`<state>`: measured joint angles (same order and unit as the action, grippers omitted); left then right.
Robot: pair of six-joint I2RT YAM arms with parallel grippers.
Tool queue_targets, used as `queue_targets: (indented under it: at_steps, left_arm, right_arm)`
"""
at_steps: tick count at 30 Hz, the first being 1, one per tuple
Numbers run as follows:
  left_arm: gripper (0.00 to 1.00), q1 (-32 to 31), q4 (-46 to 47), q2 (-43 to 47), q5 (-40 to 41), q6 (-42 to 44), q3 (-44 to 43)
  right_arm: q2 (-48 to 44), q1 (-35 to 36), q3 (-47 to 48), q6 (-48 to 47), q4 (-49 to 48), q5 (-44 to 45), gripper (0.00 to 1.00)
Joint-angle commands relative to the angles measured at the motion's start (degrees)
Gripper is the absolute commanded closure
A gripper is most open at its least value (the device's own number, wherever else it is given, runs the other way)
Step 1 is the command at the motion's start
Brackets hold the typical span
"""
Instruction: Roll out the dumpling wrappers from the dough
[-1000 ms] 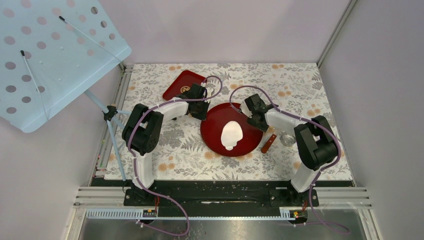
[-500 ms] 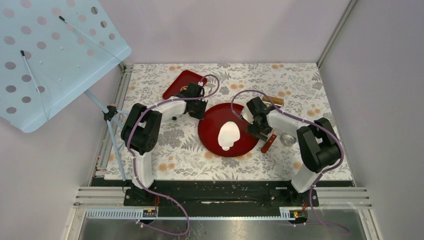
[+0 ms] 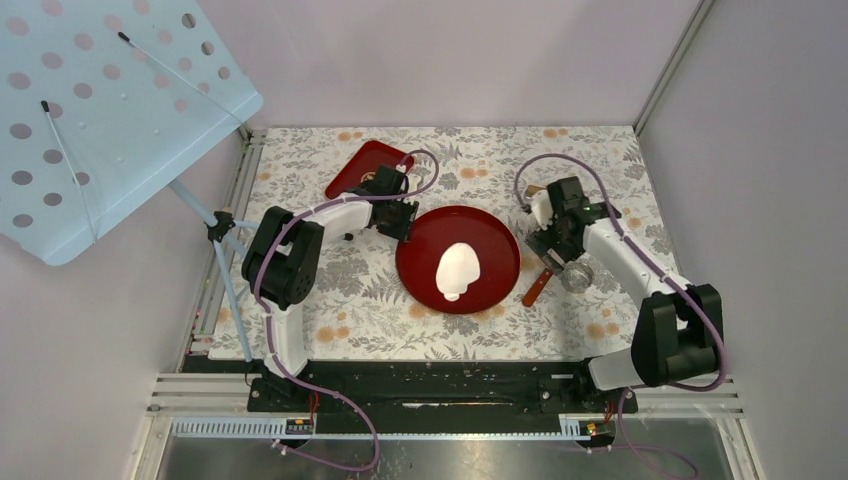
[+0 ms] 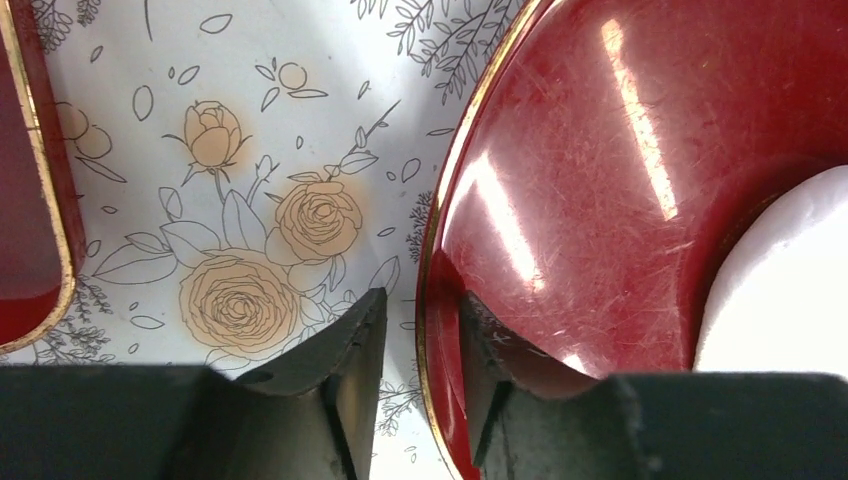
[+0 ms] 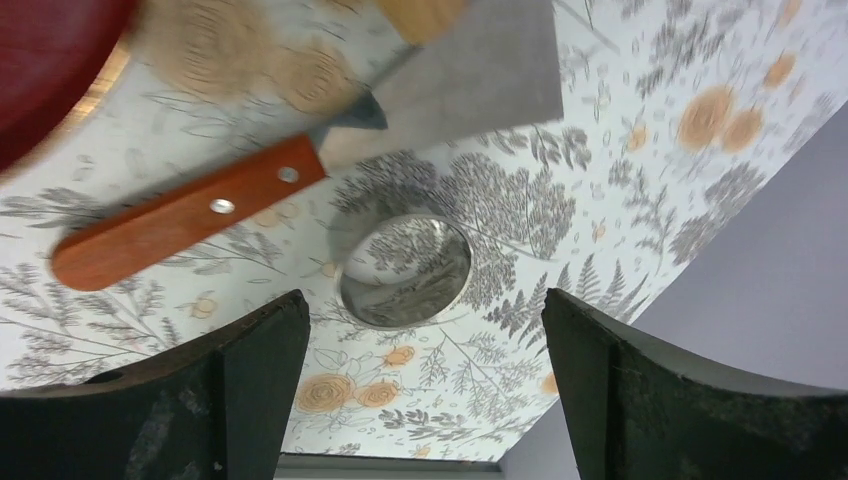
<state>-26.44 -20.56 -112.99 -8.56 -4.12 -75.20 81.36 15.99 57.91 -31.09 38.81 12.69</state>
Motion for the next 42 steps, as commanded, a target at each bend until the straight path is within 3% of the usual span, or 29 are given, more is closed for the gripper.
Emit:
queue_targets:
  at_steps: [1,4,7,22,32,42]
  left_arm:
    - [0.58,0.23,-2.43,-0.66,0.11,0.76,-0.26]
    - [0.46,0.16,-2.41,-0.59,0.03,0.69,-0.26]
    - [0.43,0.22,-2.33,-0.55,0.16,0.69,-0.15]
    - [0.42,0.2,-2.31,-0.56,0.31,0.73,-0.13]
    - [0.42,0.18,-2.32,-0.65,0.39,0.61,-0.23]
    - [0.42,0.17,-2.3,-0.57,0.4,0.65,-0.17]
  right_arm:
    - [1.6,-8.4,-0.1,0.17,2.68,-6.03,0.07]
    - [4.08,-13.46,0.77,0.28,2.33,-10.06,0.07]
    - [6.42,-15.22,1.4,0.44,2.42,-12.03,0.06]
    - [9.76,-15.56,0.65,0.64,3.95,-15.72,0.12]
    - [1.41,-15.64,0.47,3.86,4.36,-18.79,0.1]
    - [7.49,-15.63,-2.91,2.68,3.35,-17.51,0.14]
